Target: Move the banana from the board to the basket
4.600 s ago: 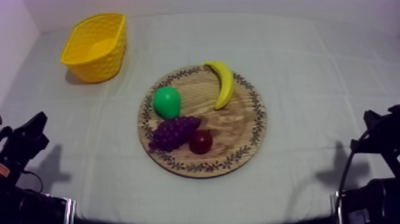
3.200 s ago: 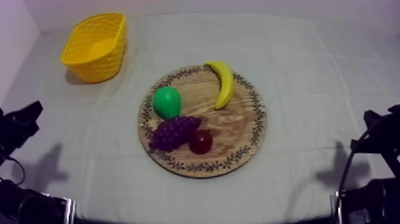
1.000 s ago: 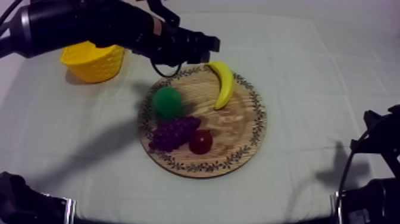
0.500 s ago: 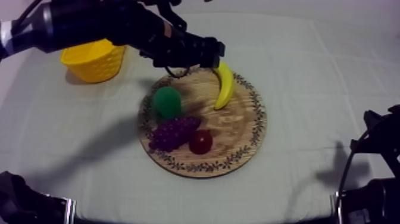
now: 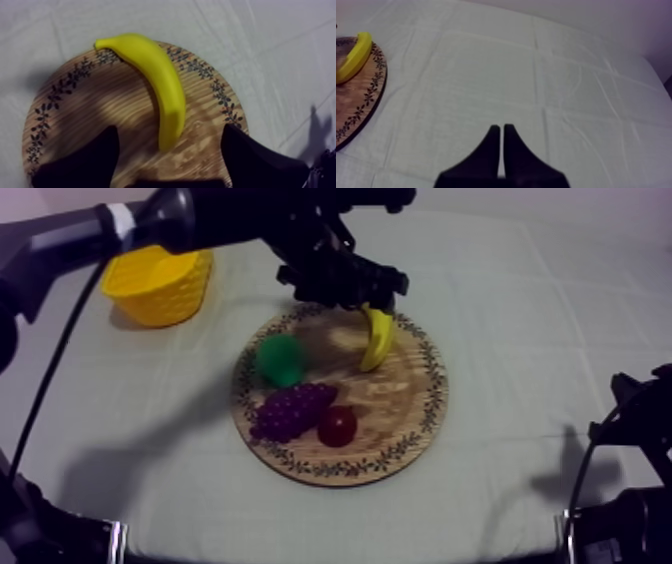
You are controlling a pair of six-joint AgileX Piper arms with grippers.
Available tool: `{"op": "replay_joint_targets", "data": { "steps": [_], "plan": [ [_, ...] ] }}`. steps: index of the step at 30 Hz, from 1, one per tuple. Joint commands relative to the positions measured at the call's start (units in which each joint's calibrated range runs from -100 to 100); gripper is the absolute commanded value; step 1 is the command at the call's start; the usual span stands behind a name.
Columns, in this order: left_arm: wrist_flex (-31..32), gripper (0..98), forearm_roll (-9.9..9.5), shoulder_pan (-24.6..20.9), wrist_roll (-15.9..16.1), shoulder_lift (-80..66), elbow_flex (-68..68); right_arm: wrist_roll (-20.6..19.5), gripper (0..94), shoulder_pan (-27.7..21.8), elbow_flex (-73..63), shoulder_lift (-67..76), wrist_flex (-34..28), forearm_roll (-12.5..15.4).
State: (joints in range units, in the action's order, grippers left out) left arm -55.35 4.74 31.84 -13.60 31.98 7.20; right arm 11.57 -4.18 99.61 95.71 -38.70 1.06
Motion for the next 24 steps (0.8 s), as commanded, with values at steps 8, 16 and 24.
{"op": "replay_joint_targets", "data": {
  "steps": [8,16,24],
  "plan": [
    [-4.5,74.8,1.06,0.5,0.8,11.3,12.6,0.0,0.4,0.0,0.1,0.0,0.0,0.0],
    [-14.2,73.8,2.13,0.2,0.8,19.6,24.8,0.0,0.4,0.0,0.1,0.0,0.0,0.0],
    [-21.2,54.1,3.49,-0.6,0.2,25.3,33.1,0.0,0.4,0.0,0.1,0.0,0.0,0.0]
  ]
}}
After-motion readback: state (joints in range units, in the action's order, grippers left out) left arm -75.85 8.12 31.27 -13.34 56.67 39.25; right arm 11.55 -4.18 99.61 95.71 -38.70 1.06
